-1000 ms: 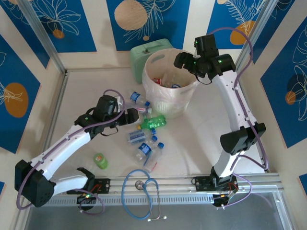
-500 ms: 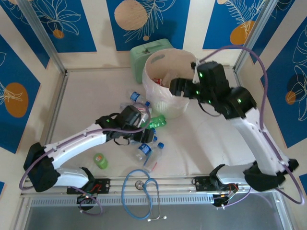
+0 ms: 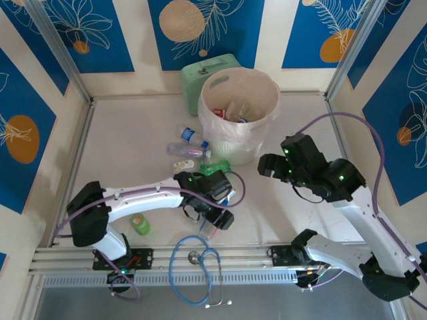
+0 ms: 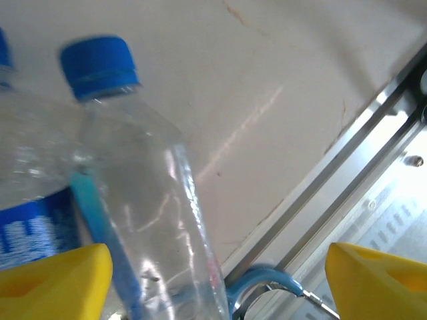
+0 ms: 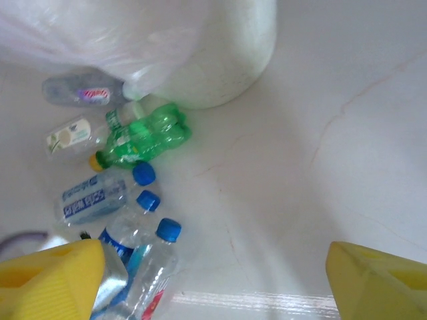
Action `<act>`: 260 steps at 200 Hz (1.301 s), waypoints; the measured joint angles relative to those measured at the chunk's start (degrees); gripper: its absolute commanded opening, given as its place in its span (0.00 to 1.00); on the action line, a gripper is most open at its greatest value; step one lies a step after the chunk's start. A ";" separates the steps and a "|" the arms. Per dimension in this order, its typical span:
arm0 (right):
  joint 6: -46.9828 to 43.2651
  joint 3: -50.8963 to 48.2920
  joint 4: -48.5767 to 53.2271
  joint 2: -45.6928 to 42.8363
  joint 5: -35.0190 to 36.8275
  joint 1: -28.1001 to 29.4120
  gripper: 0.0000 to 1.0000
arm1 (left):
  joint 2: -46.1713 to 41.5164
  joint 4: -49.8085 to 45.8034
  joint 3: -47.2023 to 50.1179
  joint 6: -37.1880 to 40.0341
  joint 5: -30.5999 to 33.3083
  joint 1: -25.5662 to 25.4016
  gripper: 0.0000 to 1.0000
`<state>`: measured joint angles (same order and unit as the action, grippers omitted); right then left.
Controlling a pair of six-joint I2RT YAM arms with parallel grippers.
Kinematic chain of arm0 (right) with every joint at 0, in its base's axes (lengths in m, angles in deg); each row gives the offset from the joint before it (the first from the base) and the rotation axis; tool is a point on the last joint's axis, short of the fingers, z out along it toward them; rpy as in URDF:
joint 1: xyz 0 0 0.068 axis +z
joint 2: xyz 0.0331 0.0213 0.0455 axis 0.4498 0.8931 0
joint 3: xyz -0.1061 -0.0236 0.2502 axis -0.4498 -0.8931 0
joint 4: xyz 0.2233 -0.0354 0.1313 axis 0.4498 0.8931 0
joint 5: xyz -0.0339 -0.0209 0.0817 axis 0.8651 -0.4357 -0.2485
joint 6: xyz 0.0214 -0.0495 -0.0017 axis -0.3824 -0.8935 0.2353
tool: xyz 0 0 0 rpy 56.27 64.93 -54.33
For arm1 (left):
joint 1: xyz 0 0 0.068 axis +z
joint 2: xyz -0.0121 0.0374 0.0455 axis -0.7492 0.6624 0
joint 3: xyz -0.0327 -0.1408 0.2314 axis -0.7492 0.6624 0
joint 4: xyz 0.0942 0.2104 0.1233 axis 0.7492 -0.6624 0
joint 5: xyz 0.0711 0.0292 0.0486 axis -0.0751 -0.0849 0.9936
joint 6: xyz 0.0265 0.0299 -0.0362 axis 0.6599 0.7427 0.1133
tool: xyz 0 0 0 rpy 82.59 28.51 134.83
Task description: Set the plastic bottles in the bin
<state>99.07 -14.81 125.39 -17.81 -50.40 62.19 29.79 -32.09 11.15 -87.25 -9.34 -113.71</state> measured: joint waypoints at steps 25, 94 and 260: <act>0.79 -0.42 0.59 -1.95 -1.49 -4.90 0.87 | 1.97 -1.62 -0.55 -0.04 -0.11 -0.63 0.92; 0.74 -4.15 0.79 -4.13 -7.17 -11.28 0.87 | 5.42 -2.64 -1.51 0.42 3.61 -1.03 0.95; -0.83 -4.63 1.27 -6.29 -10.80 -16.44 0.86 | 15.26 -2.91 -7.37 2.12 7.91 -1.95 0.67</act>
<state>98.24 -19.45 126.66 -24.10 -61.20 45.76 45.04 -35.00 3.79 -85.13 -1.42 -115.65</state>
